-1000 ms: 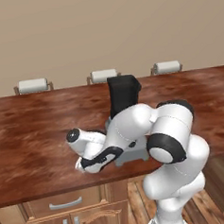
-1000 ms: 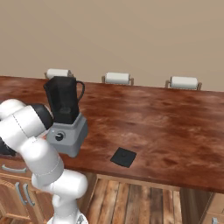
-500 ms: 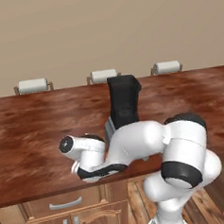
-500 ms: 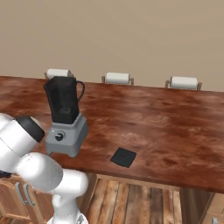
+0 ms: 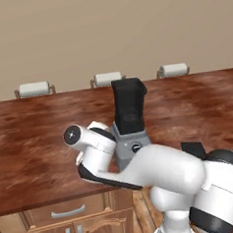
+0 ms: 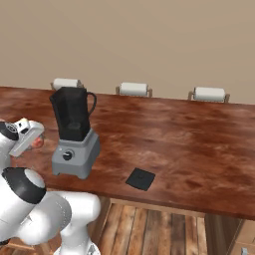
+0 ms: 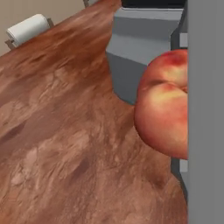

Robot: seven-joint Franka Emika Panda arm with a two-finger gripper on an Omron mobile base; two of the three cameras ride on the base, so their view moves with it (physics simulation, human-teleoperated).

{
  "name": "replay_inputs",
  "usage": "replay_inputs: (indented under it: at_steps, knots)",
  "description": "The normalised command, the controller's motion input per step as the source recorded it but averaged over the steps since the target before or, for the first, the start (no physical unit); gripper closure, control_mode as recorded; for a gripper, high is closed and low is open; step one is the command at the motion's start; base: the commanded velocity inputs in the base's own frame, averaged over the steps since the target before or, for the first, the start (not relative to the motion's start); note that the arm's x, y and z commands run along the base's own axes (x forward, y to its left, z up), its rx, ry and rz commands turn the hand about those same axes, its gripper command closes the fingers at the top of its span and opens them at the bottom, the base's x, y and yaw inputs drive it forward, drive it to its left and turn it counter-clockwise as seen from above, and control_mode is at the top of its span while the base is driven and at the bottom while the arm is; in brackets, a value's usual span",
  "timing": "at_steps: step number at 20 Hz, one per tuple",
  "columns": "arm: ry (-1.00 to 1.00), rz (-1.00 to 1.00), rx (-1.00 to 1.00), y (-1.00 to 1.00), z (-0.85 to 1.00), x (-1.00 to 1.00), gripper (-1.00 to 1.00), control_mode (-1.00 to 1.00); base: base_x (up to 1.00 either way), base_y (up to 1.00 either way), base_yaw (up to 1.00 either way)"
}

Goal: Open the blender lid, put the peach in the blender, close the lid, and start the blender.

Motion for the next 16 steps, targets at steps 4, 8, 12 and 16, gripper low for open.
replay_inputs:
  at_steps: [4, 8, 12, 16]
  knots:
    - [-0.08, -0.01, 0.02, -0.16, 1.00, -0.07, 1.00, -1.00, 0.00, 0.00, 0.00]
    - [-0.15, -0.01, 0.06, -0.20, 0.86, -0.31, 1.00, -1.00, 0.00, 0.00, 0.00]
    - [-0.22, 0.00, 0.10, -0.16, 0.88, -0.44, 1.00, -1.00, 0.00, 0.00, 0.00]
    - [-0.20, 0.00, 0.11, -0.19, 0.99, -0.27, 1.00, -1.00, 0.00, 0.00, 0.00]
